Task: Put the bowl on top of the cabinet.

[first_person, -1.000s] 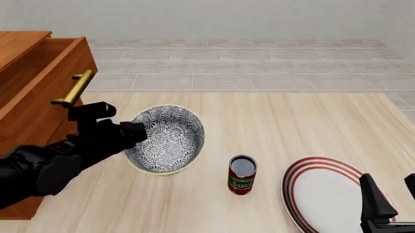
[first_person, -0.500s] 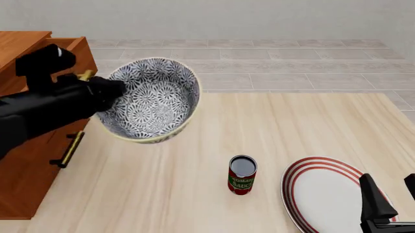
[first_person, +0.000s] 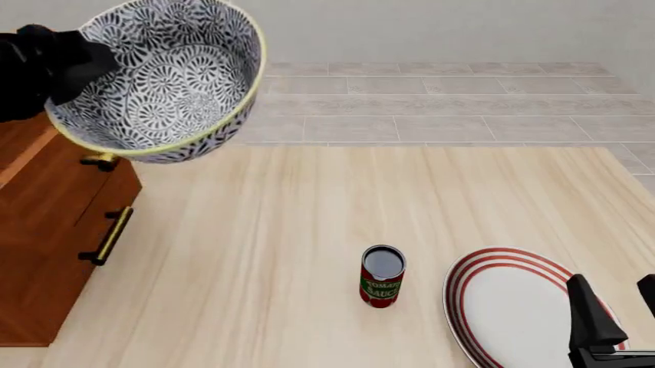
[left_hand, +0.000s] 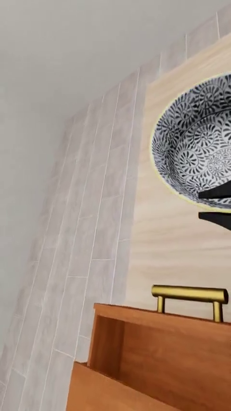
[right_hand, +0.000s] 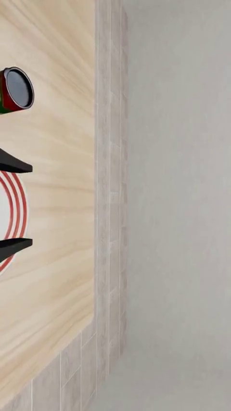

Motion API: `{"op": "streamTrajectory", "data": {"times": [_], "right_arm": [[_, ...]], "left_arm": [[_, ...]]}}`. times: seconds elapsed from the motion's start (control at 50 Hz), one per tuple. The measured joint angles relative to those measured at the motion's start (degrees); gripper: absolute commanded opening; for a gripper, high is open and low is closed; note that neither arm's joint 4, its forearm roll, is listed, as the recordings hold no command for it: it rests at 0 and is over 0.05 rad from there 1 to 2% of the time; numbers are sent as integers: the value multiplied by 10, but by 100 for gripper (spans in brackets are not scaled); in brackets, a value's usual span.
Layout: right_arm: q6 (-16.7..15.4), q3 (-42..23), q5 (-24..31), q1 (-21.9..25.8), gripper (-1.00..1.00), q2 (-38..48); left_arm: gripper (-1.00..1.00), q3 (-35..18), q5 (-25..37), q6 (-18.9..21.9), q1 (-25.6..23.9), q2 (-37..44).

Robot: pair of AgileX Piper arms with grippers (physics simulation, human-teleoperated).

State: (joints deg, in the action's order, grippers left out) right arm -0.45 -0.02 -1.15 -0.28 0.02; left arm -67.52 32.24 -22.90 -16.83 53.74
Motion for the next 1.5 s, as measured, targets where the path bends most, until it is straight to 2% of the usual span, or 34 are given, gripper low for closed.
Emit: {"op": "streamTrajectory", "data": {"times": [0.28,0.48,0.78,1.3,1.5], "right_arm": [[0,0,1,2,100,0],[0,0,1,2,100,0],[3,0,1,2,100,0],[3,0,1,3,100,0],[4,0,2,3,100,1]], "left_arm": [[-100,-68,58,10,55,-11],[-100,-103,86,17,112,-15],[-100,-134,112,19,192,-12],[-100,-102,97,-18,322,1],[-100,-100,94,-35,356,7]]}}
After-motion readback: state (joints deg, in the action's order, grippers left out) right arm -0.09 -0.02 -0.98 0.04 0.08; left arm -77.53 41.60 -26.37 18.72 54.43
